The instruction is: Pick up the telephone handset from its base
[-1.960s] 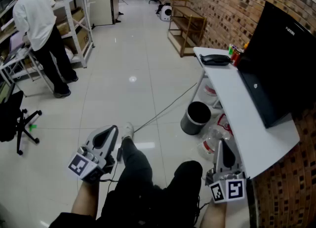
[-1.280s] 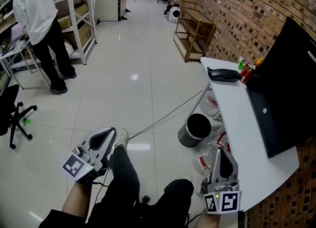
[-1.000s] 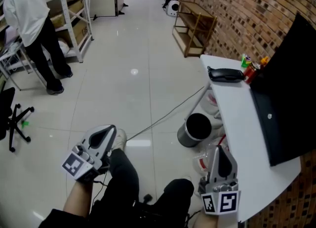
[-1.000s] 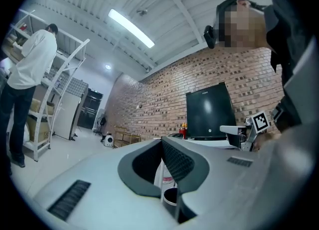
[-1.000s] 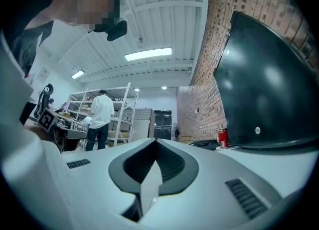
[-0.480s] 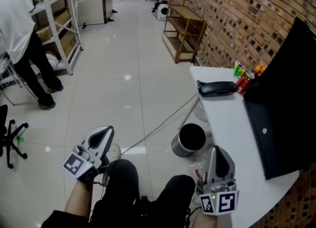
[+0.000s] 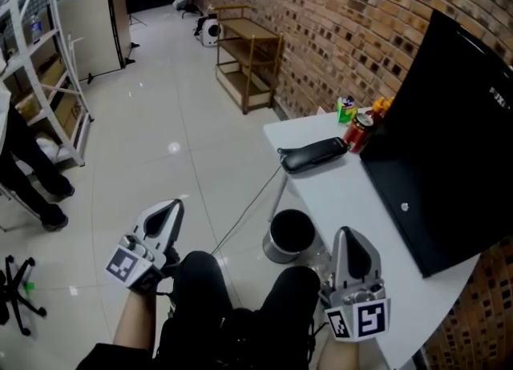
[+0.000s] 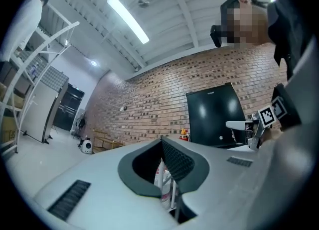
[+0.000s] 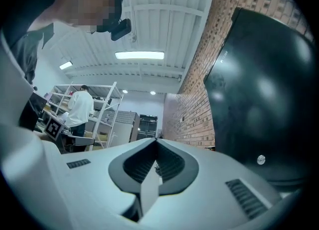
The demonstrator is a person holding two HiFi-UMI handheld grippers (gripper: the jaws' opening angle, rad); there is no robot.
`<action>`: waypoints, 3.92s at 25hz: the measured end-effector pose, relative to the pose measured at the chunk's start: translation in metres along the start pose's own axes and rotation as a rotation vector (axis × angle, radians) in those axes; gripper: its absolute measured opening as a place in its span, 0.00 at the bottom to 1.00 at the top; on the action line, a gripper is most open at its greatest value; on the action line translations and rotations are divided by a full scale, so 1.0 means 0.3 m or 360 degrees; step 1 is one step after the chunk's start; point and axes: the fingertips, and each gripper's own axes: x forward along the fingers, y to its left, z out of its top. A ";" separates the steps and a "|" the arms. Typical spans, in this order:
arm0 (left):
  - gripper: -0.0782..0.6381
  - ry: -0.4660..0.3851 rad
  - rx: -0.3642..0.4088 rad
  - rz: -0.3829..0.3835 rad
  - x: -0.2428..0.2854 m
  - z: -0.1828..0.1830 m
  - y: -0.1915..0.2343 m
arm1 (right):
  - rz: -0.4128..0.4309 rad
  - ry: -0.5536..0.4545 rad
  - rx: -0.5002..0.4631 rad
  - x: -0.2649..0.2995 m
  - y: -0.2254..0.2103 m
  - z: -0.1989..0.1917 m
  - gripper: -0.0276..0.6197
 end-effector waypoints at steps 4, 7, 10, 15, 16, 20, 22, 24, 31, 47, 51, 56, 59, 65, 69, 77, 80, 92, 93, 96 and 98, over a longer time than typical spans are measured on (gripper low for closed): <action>0.11 -0.0012 -0.0014 -0.0145 0.120 -0.001 -0.008 | -0.0137 -0.0002 0.0001 0.002 -0.059 0.009 0.06; 0.11 -0.0020 -0.0032 -0.0256 0.202 -0.003 -0.023 | -0.0228 -0.0010 -0.0024 0.002 -0.087 0.020 0.06; 0.11 -0.0041 -0.0048 -0.0344 0.266 0.002 -0.035 | -0.0297 -0.0014 -0.0065 -0.001 -0.100 0.030 0.06; 0.11 -0.0061 -0.0087 -0.0485 0.356 -0.006 -0.072 | -0.0438 0.0025 -0.0119 -0.047 -0.130 0.033 0.06; 0.11 -0.0063 -0.0094 -0.0517 0.376 -0.008 -0.088 | -0.0471 0.0032 -0.0129 -0.063 -0.138 0.037 0.06; 0.11 -0.0055 -0.0128 -0.0645 0.450 -0.025 -0.171 | -0.0605 0.0040 -0.0165 -0.144 -0.180 0.053 0.06; 0.11 -0.0046 -0.0156 -0.0710 0.484 -0.035 -0.219 | -0.0680 0.0046 -0.0171 -0.193 -0.202 0.060 0.06; 0.11 -0.0032 -0.0167 -0.0769 0.514 -0.045 -0.268 | -0.0746 0.0060 -0.0182 -0.238 -0.219 0.066 0.06; 0.11 -0.0014 -0.0151 -0.0916 0.585 -0.046 -0.415 | -0.0869 0.0107 -0.0232 -0.335 -0.254 0.082 0.06; 0.11 0.0282 0.0154 -0.0898 0.911 -0.035 -0.454 | -0.0847 0.0135 -0.0236 -0.286 -0.340 0.055 0.06; 0.11 0.0348 0.0042 -0.0955 0.987 -0.016 -0.469 | -0.0816 0.0132 -0.0214 -0.254 -0.348 0.034 0.06; 0.11 0.0493 0.0186 -0.0912 1.026 -0.083 -0.439 | -0.0795 0.0136 -0.0203 -0.227 -0.358 0.026 0.06; 0.40 0.0772 0.0243 -0.0927 1.061 -0.180 -0.428 | -0.0784 0.0130 -0.0194 -0.213 -0.362 0.023 0.06; 0.55 0.1222 0.0409 -0.0976 1.119 -0.325 -0.442 | -0.0773 0.0112 -0.0164 -0.202 -0.362 0.008 0.06; 0.55 0.1352 0.0420 -0.1008 1.141 -0.355 -0.463 | -0.0767 0.0085 -0.0144 -0.199 -0.362 0.013 0.06; 0.55 0.1530 0.0444 -0.1026 1.129 -0.429 -0.472 | -0.0764 0.0084 -0.0162 -0.201 -0.364 0.018 0.06; 0.54 0.1579 0.0434 -0.1056 1.125 -0.448 -0.476 | -0.0751 0.0078 -0.0167 -0.201 -0.358 0.019 0.06; 0.48 0.1472 0.0379 -0.1052 1.111 -0.419 -0.476 | -0.0750 0.0094 -0.0173 -0.199 -0.357 0.004 0.06; 0.48 0.1445 0.0366 -0.1050 1.112 -0.409 -0.476 | -0.0748 0.0099 -0.0177 -0.196 -0.359 0.001 0.06; 0.48 0.1342 0.0301 -0.1054 1.118 -0.359 -0.479 | -0.0745 0.0117 -0.0192 -0.183 -0.367 -0.002 0.06; 0.48 0.1241 0.0249 -0.1085 1.111 -0.313 -0.484 | -0.0749 0.0127 -0.0202 -0.176 -0.370 -0.001 0.06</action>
